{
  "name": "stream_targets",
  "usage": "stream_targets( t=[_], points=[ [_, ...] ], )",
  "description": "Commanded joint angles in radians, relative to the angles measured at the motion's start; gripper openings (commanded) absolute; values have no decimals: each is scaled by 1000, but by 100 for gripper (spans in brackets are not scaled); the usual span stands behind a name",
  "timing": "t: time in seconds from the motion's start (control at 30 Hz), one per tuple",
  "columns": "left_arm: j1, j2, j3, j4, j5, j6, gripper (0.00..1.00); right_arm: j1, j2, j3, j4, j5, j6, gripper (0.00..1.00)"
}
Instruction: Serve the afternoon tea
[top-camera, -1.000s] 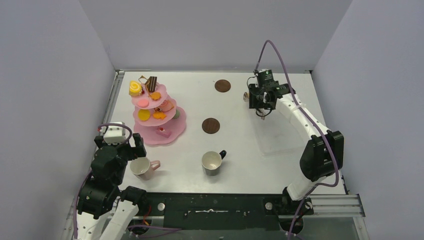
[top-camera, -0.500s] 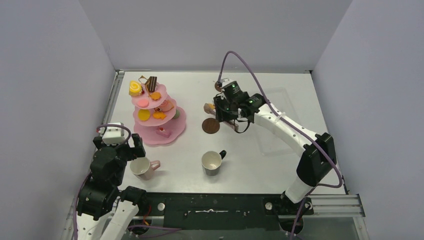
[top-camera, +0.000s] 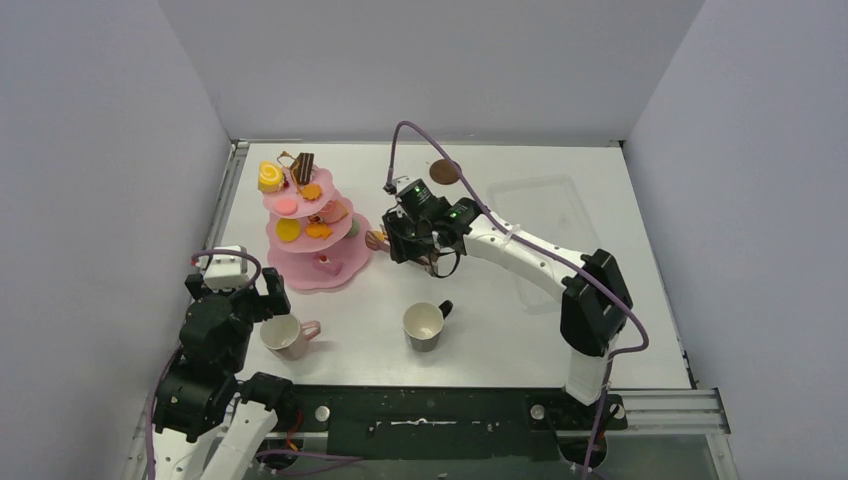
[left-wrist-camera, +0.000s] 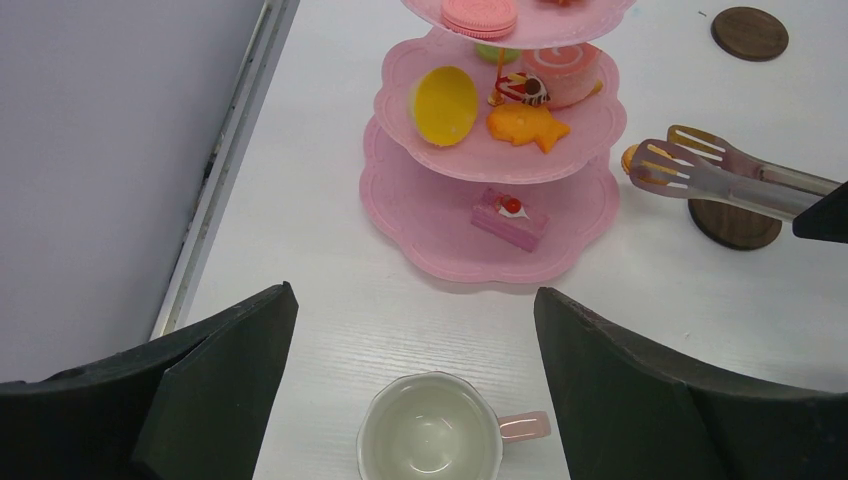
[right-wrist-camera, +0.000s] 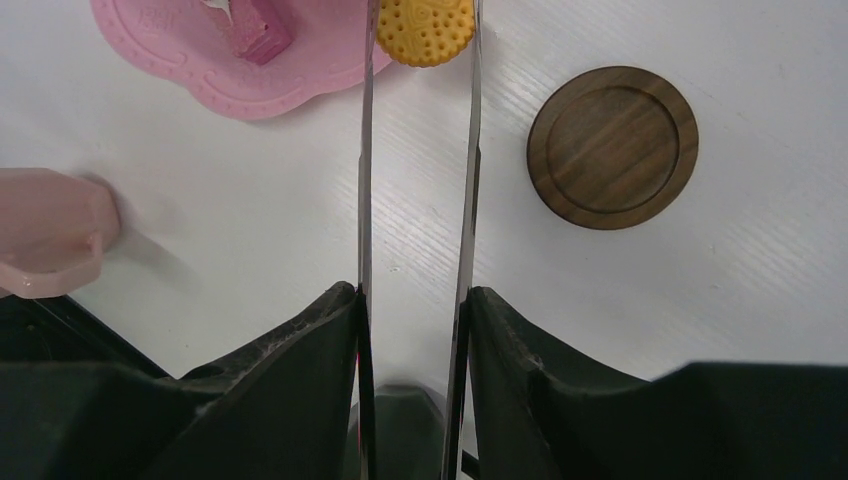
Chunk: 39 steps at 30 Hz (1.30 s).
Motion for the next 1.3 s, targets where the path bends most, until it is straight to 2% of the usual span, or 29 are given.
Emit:
stream_targets(
  t=[0.0, 0.47, 0.7, 1.27],
  points=[
    [9, -8, 11, 50, -4, 8, 88, 21, 26, 84, 76, -17, 15, 40],
    [9, -7, 11, 52, -1, 8, 88, 46, 151, 196, 63, -51, 22, 41],
    [10, -7, 9, 54, -1, 8, 88, 46, 177, 231, 48, -60, 22, 47],
    [9, -6, 9, 54, 6, 8, 88, 43, 88, 201, 8, -31, 3, 47]
  ],
)
